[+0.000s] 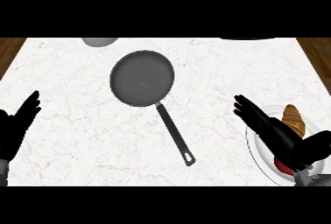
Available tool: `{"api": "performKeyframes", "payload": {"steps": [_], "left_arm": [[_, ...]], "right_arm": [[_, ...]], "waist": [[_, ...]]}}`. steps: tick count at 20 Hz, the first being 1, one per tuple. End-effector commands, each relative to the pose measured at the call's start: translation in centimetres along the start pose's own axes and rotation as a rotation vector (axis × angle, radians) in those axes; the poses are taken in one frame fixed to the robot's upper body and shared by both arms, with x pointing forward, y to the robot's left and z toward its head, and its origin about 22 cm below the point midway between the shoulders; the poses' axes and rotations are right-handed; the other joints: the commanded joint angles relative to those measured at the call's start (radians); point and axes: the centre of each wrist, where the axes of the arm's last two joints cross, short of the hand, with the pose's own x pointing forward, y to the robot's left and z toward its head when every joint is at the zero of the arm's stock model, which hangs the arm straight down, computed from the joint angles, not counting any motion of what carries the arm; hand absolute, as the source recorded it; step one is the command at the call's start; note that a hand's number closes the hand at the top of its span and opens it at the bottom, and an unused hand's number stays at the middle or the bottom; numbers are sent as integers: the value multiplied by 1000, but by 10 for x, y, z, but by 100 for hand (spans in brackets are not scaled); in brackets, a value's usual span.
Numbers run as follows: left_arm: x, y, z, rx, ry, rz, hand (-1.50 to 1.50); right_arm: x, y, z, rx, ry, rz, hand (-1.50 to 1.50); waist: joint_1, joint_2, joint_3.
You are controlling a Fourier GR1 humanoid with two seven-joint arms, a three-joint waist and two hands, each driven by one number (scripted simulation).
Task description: Pick the croissant from the plate and place it in the pan
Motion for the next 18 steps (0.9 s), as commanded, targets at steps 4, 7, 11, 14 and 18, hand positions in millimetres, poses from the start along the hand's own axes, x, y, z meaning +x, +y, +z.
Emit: {"api": "performKeyframes", "payload": {"steps": [4, 7, 11, 14, 18], "left_arm": [[-4, -17, 10, -3, -76, 17, 0], [2, -28, 9, -15, -108, 34, 0], [-13, -43, 21, -19, -86, 53, 0], [-12, -64, 39, -67, -117, 43, 0], [-5, -70, 27, -72, -117, 27, 0]], "right_arm": [[8, -90, 31, -668, -208, -132, -150], [5, -141, 88, -855, 135, 358, -150], [-54, -137, 124, -1454, 132, -227, -150], [-55, -135, 167, -1450, 279, -84, -150], [-50, -145, 185, -1316, 463, 154, -150]], "waist": [[-7, -10, 6], [-44, 10, -12], [-48, -12, 2], [6, -11, 1], [18, -4, 2]]}}
